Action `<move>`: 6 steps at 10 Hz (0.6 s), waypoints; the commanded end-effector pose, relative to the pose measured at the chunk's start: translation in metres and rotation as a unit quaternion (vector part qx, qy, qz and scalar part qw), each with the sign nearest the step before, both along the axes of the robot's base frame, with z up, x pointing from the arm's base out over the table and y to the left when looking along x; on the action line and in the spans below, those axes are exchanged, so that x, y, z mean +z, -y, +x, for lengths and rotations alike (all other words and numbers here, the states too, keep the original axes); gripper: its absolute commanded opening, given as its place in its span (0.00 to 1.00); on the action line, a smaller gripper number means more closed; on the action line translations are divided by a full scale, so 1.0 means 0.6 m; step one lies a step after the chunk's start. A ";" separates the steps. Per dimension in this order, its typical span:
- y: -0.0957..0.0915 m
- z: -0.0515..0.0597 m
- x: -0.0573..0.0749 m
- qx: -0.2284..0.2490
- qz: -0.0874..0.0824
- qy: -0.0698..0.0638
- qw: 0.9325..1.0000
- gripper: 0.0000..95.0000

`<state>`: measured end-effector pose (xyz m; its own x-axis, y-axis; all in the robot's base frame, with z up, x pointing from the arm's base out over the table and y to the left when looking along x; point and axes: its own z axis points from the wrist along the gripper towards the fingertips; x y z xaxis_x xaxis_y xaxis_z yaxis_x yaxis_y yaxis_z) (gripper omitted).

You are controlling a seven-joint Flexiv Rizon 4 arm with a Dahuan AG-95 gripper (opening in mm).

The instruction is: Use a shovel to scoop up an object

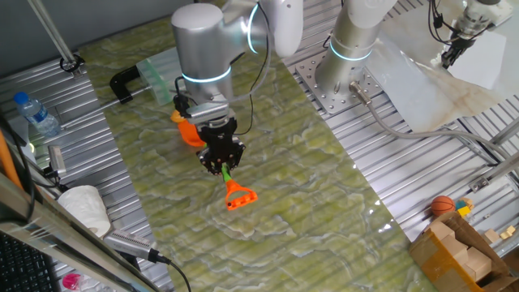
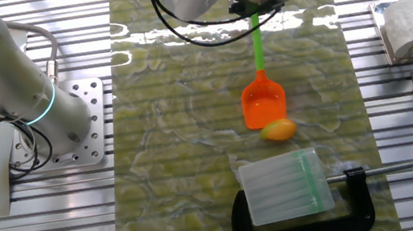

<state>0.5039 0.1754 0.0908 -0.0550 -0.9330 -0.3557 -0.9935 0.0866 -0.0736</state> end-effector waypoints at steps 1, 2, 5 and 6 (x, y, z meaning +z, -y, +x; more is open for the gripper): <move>0.000 0.003 -0.005 -0.027 0.026 0.005 0.999 0.00; 0.000 0.003 -0.005 -0.027 0.030 0.008 0.999 0.00; 0.000 0.003 -0.005 -0.016 0.044 0.019 0.999 0.00; 0.000 0.003 -0.005 -0.013 0.043 0.020 0.999 0.00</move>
